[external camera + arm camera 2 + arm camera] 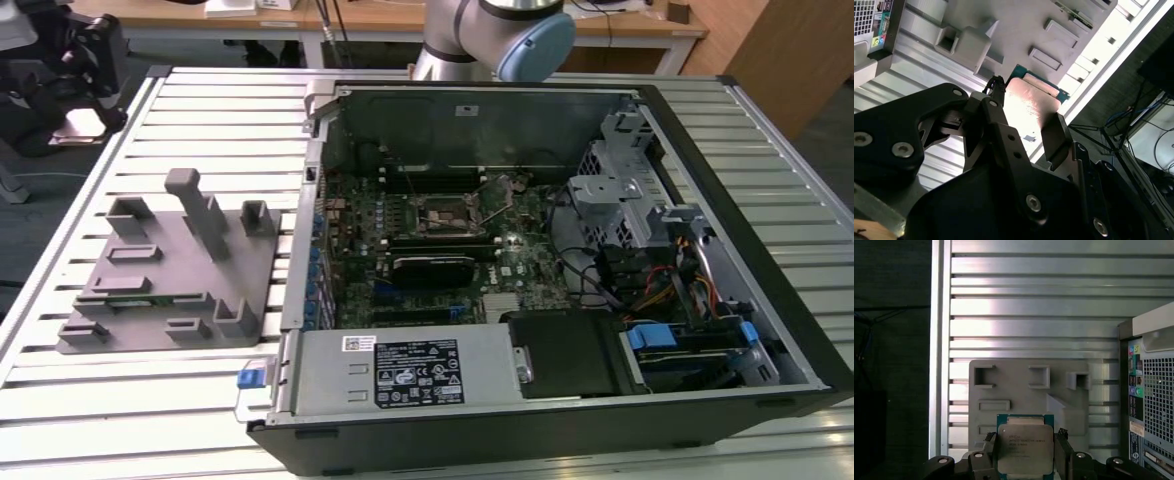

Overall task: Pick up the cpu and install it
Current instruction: 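Pick up the cpu and move it towards the insertion slot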

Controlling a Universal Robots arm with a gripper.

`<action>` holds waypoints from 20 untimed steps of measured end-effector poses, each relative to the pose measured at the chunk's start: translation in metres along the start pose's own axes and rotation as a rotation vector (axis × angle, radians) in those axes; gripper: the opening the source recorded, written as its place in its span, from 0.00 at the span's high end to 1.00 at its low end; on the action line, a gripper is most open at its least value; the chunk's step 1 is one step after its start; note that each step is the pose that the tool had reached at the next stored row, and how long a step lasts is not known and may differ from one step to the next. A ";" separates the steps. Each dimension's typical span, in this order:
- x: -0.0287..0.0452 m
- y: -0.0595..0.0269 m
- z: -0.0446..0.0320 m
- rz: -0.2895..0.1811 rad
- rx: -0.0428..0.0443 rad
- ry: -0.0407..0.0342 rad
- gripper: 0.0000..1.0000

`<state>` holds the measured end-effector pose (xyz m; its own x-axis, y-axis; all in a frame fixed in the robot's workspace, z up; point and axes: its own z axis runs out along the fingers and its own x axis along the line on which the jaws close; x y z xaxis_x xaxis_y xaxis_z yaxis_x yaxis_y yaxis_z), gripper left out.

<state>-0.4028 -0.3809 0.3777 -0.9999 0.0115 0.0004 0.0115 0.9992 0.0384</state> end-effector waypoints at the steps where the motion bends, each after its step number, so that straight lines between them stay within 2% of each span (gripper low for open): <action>1: -0.0004 0.0000 0.0000 0.000 0.0000 0.0000 0.46; 20: -0.0083 0.0003 0.0000 0.000 0.0001 0.0001 0.46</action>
<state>-0.3945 -0.3807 0.3778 -0.9999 0.0115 0.0004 0.0115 0.9992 0.0384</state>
